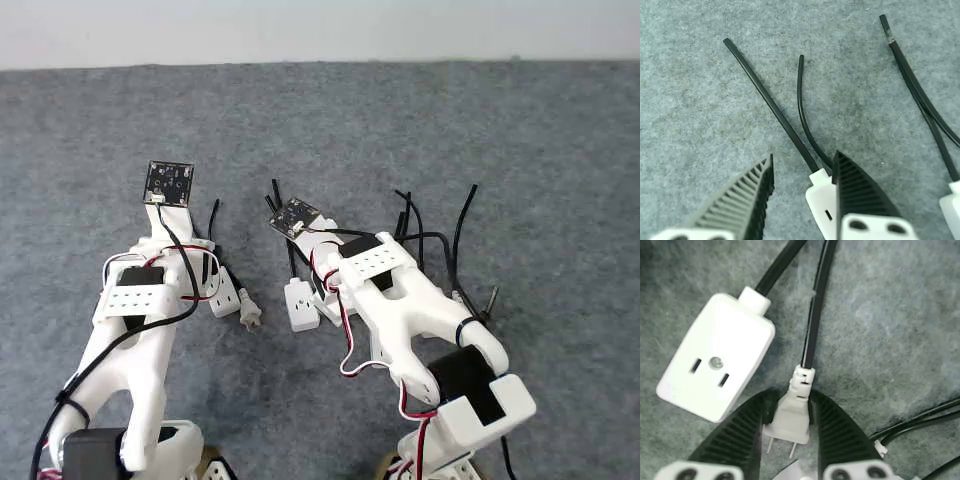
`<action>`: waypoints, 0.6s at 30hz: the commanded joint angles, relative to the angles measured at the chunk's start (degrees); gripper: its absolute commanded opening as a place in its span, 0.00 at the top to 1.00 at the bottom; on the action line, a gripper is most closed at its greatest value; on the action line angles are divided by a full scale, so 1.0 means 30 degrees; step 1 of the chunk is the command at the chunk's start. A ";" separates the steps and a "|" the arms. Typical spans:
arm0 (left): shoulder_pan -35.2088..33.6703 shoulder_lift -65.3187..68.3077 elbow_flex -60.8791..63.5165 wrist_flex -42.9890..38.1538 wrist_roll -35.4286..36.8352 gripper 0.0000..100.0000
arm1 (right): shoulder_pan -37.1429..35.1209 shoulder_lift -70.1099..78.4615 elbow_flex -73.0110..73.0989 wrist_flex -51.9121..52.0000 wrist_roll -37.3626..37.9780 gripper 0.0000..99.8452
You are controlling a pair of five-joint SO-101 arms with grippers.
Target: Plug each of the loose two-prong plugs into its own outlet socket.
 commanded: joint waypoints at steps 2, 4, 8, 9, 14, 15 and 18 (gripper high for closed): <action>0.0176 -0.0762 -0.0190 0.0586 0.0234 0.82 | -0.0249 -0.0161 -0.0088 0.0396 0.1143 0.99; 0.0410 -0.1114 -0.0190 0.0908 0.0234 0.82 | -0.0278 -0.0454 -0.0352 0.0952 0.1260 0.99; 0.0469 -0.3516 0.0132 0.1582 0.1201 0.82 | 0.0249 -0.3033 -0.2051 0.3853 0.1465 0.99; 0.0440 -0.4425 0.0337 0.1612 0.1612 0.82 | 0.0396 -0.3912 -0.2667 0.4645 0.1582 0.99; 0.0908 -1.0403 0.1597 0.2725 0.1817 0.82 | 0.0835 -0.7897 -0.5949 0.7956 0.1700 0.99; 0.1143 -1.1780 0.1919 0.3194 0.1758 0.82 | 0.0982 -0.8542 -0.6505 0.8396 0.1700 0.99; 0.2139 -1.6029 0.2799 0.4630 0.1729 0.82 | 0.1480 -0.9949 -0.7707 0.8952 0.2022 0.99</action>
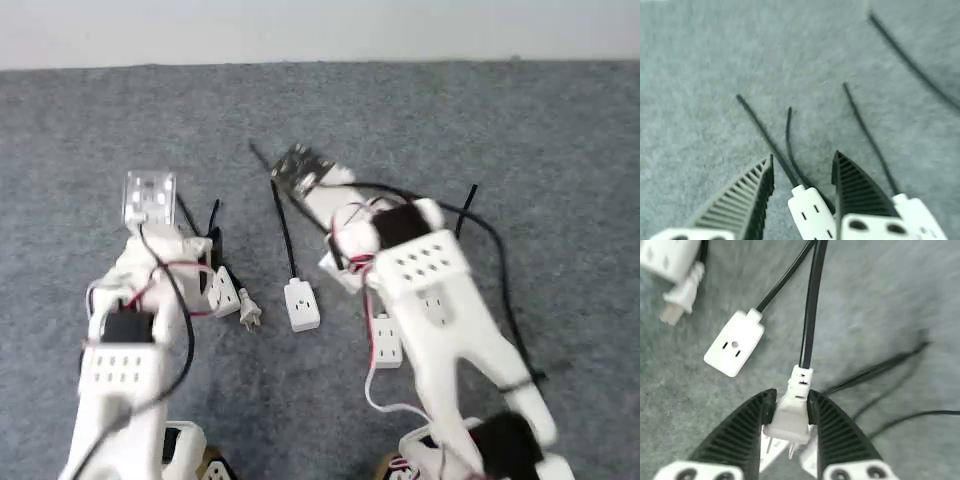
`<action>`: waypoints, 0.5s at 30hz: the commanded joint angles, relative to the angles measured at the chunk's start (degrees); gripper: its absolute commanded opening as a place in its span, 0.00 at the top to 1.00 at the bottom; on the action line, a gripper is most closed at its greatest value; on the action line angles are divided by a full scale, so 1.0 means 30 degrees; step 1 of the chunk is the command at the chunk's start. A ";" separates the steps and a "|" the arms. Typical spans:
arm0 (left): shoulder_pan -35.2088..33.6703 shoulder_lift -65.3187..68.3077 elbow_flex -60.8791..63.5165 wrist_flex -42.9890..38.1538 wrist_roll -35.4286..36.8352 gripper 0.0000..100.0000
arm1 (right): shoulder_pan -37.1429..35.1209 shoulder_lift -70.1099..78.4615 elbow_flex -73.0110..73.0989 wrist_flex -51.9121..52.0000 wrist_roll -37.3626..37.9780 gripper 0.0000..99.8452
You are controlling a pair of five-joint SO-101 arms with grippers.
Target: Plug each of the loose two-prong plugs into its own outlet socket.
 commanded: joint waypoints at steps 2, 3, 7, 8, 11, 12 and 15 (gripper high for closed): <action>0.1846 -0.8352 0.0894 0.2344 0.0029 0.82 | 0.0571 -0.2535 -0.2520 0.0601 0.0469 0.99; 0.2168 -0.9641 0.1187 0.2462 -0.0410 0.82 | 0.0484 -0.2681 -0.2755 0.0601 0.0469 0.99; 0.3516 -1.4095 0.2037 0.2462 -0.2608 0.82 | 0.0425 -0.3150 -0.4103 0.0571 0.0410 0.99; 0.3839 -1.4916 0.2154 0.2462 -0.2872 0.82 | 0.0454 -0.3209 -0.4571 0.0571 0.0410 0.99; 0.4835 -1.6264 0.2535 0.2462 -0.2989 0.82 | 0.0396 -0.3238 -0.5949 0.0132 0.0381 0.99; 0.5099 -1.6469 0.2769 0.2462 -0.3018 0.82 | 0.0366 -0.3267 -0.6330 -0.0161 0.0381 0.99; 0.5773 -1.7055 0.3502 0.2462 -0.3223 0.82 | -0.0366 -0.3766 -0.6916 -0.1597 0.0381 0.99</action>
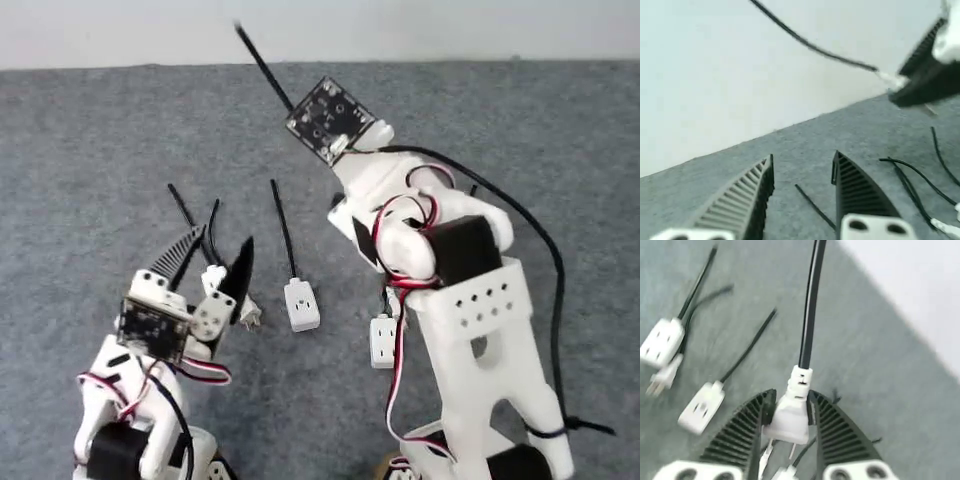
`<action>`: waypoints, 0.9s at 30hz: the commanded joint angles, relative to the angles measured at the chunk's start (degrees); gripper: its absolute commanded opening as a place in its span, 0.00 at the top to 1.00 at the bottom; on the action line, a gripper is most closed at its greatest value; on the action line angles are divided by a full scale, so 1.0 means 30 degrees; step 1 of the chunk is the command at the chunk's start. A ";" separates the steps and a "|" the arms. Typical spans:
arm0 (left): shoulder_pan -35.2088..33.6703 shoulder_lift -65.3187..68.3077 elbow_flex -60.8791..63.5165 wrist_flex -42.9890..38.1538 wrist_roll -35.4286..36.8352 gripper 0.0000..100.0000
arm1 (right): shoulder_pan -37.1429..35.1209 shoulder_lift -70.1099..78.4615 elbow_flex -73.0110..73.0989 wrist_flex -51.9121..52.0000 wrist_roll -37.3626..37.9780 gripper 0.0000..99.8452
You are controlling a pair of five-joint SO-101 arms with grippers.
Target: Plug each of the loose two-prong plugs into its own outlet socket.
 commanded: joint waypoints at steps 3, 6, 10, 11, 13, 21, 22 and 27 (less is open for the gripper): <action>0.1758 -0.1612 0.0835 -0.0029 -0.1201 0.82 | -0.1949 -0.2007 -0.1553 -0.2476 0.0147 0.99; 0.2344 -0.2081 0.1509 -0.0967 -0.1817 0.82 | -0.3678 -0.2799 -0.1495 -0.2652 0.0147 0.99; 0.2432 -0.2022 0.1949 -0.1817 -0.1788 0.82 | -0.5260 -0.3267 -0.1465 -0.2593 0.0147 0.99; 0.2491 -0.2022 0.1919 -0.1846 -0.1758 0.82 | -0.5407 -0.3326 -0.1465 -0.2593 0.0147 0.99; 0.3106 -0.2022 0.1890 -0.2286 -0.1758 0.82 | -0.5524 -0.3326 -0.1465 -0.2711 0.0147 0.99; 0.4542 -0.2022 0.0542 -0.2667 -0.1729 0.82 | -0.5729 -0.3297 -0.0615 -0.2593 0.0147 0.99; 0.4542 -0.2022 0.0249 -0.2696 -0.1729 0.82 | -0.5729 -0.3355 -0.0615 -0.2593 0.0147 0.99; 0.4689 -0.1993 -0.1070 -0.2608 -0.1407 0.82 | -0.5758 -0.3502 -0.0645 -0.2447 0.0147 0.99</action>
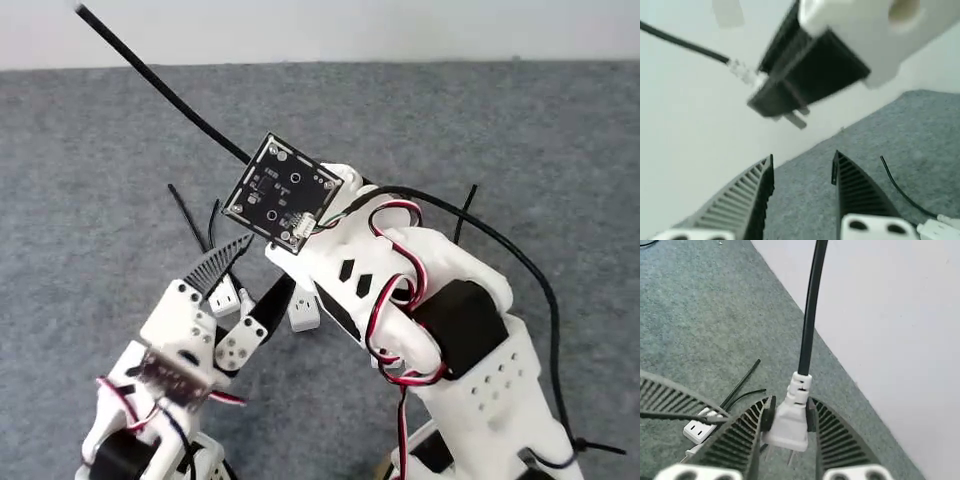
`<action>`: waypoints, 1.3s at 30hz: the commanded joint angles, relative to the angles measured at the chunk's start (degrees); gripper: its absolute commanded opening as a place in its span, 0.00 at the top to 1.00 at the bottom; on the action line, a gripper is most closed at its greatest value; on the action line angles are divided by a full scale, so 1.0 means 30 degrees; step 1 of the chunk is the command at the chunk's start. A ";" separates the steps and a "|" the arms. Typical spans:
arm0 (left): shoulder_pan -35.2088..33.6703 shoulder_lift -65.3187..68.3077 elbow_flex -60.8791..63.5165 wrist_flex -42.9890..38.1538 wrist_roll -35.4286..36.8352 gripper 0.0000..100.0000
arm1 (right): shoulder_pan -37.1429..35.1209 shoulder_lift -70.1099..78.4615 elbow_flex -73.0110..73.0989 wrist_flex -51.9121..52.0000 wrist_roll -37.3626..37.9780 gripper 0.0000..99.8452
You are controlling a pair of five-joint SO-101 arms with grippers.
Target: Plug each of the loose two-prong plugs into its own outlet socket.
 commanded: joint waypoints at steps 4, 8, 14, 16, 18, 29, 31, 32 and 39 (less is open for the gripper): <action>0.2081 -0.0264 -0.2066 0.0586 0.0791 0.82 | -0.0161 -0.0630 -0.0293 0.0982 0.0205 0.99; 0.4454 -0.0264 -0.2974 0.1758 0.0703 0.82 | -0.0161 -0.0689 -0.0293 0.0952 0.0234 0.99; 0.4864 -0.0205 -0.2916 0.1905 0.0000 0.82 | -0.0161 -0.0718 -0.0352 0.1099 0.0264 0.99; 0.4835 -0.0234 -0.2505 0.1817 -0.0469 0.82 | -0.0190 -0.0747 -0.0381 0.1128 0.0264 0.99; 0.4806 -0.0234 -0.1949 0.1465 -0.0557 0.82 | -0.0630 -0.0747 -0.0381 0.1245 0.0264 0.99; 0.4659 -0.0264 -0.0689 0.0879 -0.0645 0.82 | -0.2945 -0.0747 -0.2901 0.5114 0.0176 0.99; 0.4278 -0.0264 -0.0601 0.0879 -0.0645 0.82 | -0.2945 -0.0747 -0.2930 0.5465 0.0176 0.99; 0.4132 -0.0264 -0.0454 0.0879 -0.0645 0.82 | -0.2945 -0.0747 -0.2960 0.5524 0.0176 0.99; 0.3194 -0.0293 -0.0220 0.0879 -0.0615 0.82 | -0.2945 -0.1656 -0.2842 0.6051 0.0147 0.99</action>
